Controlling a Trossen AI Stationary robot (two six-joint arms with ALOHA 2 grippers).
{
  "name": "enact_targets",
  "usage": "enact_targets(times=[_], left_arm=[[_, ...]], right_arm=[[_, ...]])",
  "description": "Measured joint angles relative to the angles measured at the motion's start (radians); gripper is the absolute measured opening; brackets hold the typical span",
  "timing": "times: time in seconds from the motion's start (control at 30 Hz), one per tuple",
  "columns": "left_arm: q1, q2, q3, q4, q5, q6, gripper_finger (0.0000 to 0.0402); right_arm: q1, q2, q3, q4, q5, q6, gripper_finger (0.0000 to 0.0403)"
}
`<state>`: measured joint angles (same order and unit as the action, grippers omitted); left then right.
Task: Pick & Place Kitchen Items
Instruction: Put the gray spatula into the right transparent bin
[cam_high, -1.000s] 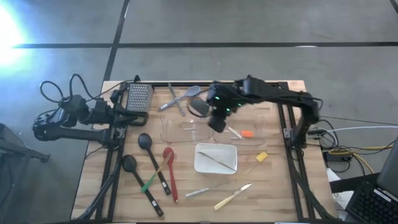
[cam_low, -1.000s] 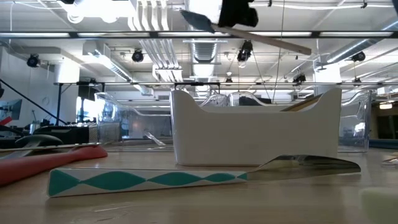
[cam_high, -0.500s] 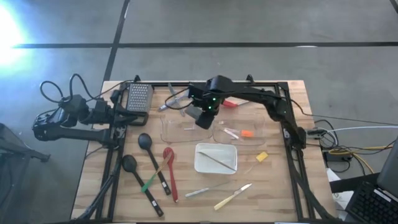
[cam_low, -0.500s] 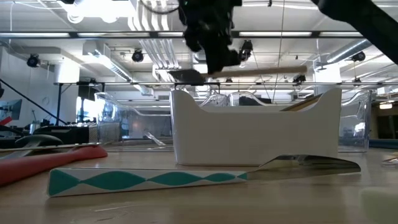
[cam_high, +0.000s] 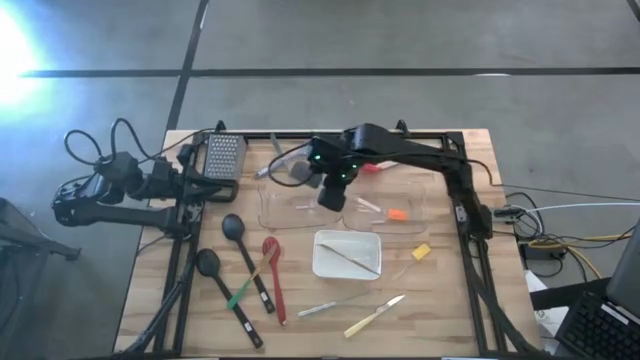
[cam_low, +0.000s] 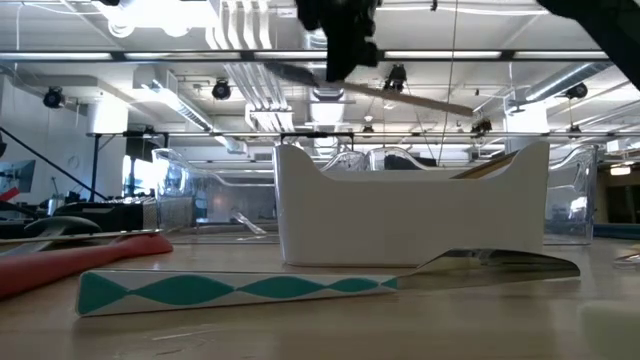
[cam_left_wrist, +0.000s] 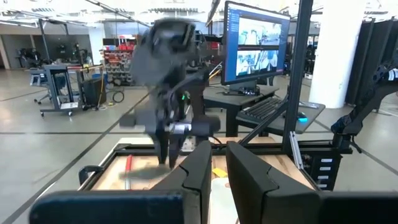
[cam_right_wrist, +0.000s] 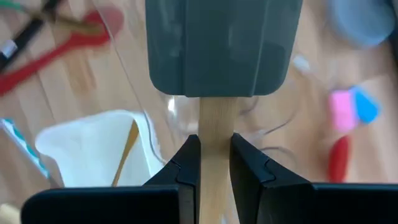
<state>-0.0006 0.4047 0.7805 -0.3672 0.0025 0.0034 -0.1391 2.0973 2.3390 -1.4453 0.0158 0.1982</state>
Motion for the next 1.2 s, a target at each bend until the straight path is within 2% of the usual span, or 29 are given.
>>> enact_targets(times=[0.23, 0.3, 0.43, 0.57, 0.73, 0.93, 1.03, 1.2], left_arm=[[0.0, 0.056, -0.008, 0.04, 0.0, 0.032, 0.0058], [0.0, 0.098, -0.046, 0.134, -0.001, 0.031, 0.0058], [0.001, 0.225, -0.147, 0.459, -0.004, 0.034, 0.0058], [0.003, 0.355, -0.177, 0.686, -0.027, 0.073, 0.0075], [0.004, 0.5, -0.133, 0.799, -0.03, 0.069, 0.0145], [0.005, 0.618, -0.057, 0.746, -0.008, 0.074, 0.0226], [0.005, 0.658, -0.019, 0.777, 0.007, 0.08, 0.0241], [0.005, 0.75, 0.01, 0.797, 0.015, 0.094, 0.0241]], right_arm=[[0.075, -0.146, -0.003, 0.127, 0.172, 0.001, 0.0043], [0.098, -0.18, -0.002, 0.161, 0.243, -0.002, 0.0043], [0.159, -0.227, -0.017, 0.289, 0.334, -0.052, 0.0043], [0.222, -0.26, -0.05, 0.427, 0.338, -0.138, 0.0043], [0.266, -0.292, -0.161, 0.516, 0.395, -0.185, 0.0043], [0.27, -0.365, -0.338, 0.568, 0.405, -0.115, 0.0043], [0.268, -0.406, -0.421, 0.671, 0.4, -0.108, 0.0043], [0.272, -0.479, -0.523, 0.827, 0.343, -0.128, 0.0043]])
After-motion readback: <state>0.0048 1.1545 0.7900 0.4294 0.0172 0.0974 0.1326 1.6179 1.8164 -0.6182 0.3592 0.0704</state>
